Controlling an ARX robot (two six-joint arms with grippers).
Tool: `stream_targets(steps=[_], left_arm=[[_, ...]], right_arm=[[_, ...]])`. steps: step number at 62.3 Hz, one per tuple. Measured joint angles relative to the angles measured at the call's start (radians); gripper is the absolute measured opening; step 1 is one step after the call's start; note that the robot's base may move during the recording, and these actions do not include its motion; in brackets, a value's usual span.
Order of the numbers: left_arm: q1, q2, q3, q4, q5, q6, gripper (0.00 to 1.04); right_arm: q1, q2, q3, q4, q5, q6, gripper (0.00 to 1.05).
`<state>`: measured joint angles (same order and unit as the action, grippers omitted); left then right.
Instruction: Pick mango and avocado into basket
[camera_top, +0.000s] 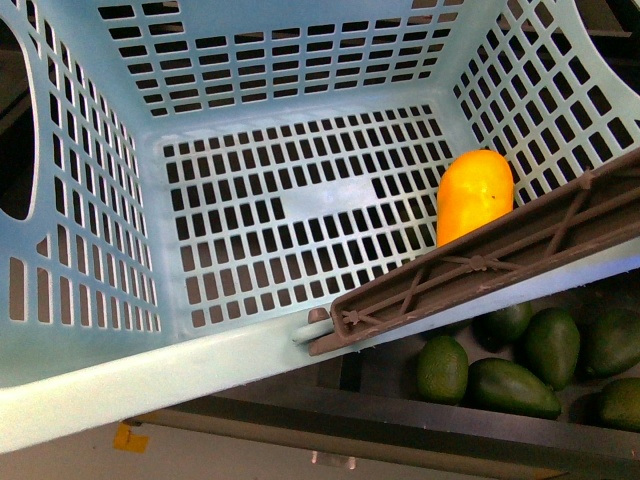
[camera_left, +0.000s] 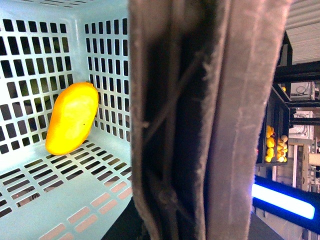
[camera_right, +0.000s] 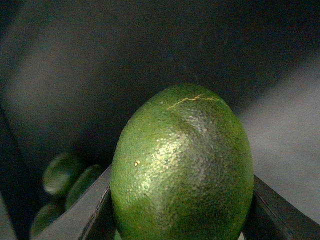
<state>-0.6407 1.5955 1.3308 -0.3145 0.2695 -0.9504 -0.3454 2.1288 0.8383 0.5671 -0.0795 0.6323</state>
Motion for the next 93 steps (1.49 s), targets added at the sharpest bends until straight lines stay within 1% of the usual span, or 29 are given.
stream_targets(steps=[9, 15, 18, 24, 31, 37, 39, 42, 47, 55, 58, 67, 73, 81, 84, 88, 93], left_arm=[[0.0, 0.0, 0.0, 0.0, 0.0, 0.0, 0.15], [0.0, 0.0, 0.0, 0.0, 0.0, 0.0, 0.15], [0.0, 0.0, 0.0, 0.0, 0.0, 0.0, 0.15], [0.0, 0.0, 0.0, 0.0, 0.0, 0.0, 0.15], [0.0, 0.0, 0.0, 0.0, -0.002, 0.0, 0.15], [0.0, 0.0, 0.0, 0.0, -0.002, 0.0, 0.15], [0.0, 0.0, 0.0, 0.0, -0.001, 0.0, 0.15], [0.0, 0.0, 0.0, 0.0, 0.0, 0.0, 0.15], [0.0, 0.0, 0.0, 0.0, 0.003, -0.001, 0.15], [0.0, 0.0, 0.0, 0.0, 0.0, 0.0, 0.15], [0.0, 0.0, 0.0, 0.0, 0.0, 0.0, 0.15], [0.0, 0.0, 0.0, 0.0, 0.0, -0.002, 0.15], [0.0, 0.0, 0.0, 0.0, -0.004, 0.0, 0.15], [0.0, 0.0, 0.0, 0.0, 0.003, -0.002, 0.15], [0.0, 0.0, 0.0, 0.0, 0.003, -0.002, 0.15], [0.0, 0.0, 0.0, 0.0, 0.002, -0.002, 0.15], [0.0, 0.0, 0.0, 0.0, 0.0, -0.002, 0.15]], right_arm=[[-0.05, -0.224, -0.179, 0.057, -0.075, 0.006, 0.55], [-0.051, -0.416, -0.292, 0.051, -0.117, 0.017, 0.55], [-0.042, -0.554, -0.339, 0.021, -0.138, 0.026, 0.55], [-0.034, -0.797, -0.361, -0.031, -0.175, 0.062, 0.55], [-0.013, -0.973, -0.34, -0.092, -0.171, 0.089, 0.55], [0.058, -1.075, -0.315, -0.151, -0.123, 0.086, 0.55], [0.094, -1.094, -0.309, -0.158, -0.105, 0.083, 0.55], [0.174, -1.109, -0.3, -0.151, -0.066, 0.08, 0.55], [0.298, -1.093, -0.289, -0.142, -0.002, 0.072, 0.55], [0.436, -1.017, -0.255, -0.134, 0.08, 0.04, 0.55], [0.472, -0.987, -0.24, -0.134, 0.103, 0.034, 0.55], [0.562, -0.887, -0.182, -0.127, 0.161, 0.032, 0.55], [0.626, -0.81, -0.133, -0.127, 0.175, 0.024, 0.55], [0.674, -0.751, -0.1, -0.14, 0.189, 0.023, 0.55], [0.679, -0.742, -0.092, -0.145, 0.19, 0.027, 0.6], [0.682, -0.732, -0.084, -0.149, 0.192, 0.032, 0.71], [0.681, -0.729, -0.08, -0.153, 0.193, 0.037, 0.81]])
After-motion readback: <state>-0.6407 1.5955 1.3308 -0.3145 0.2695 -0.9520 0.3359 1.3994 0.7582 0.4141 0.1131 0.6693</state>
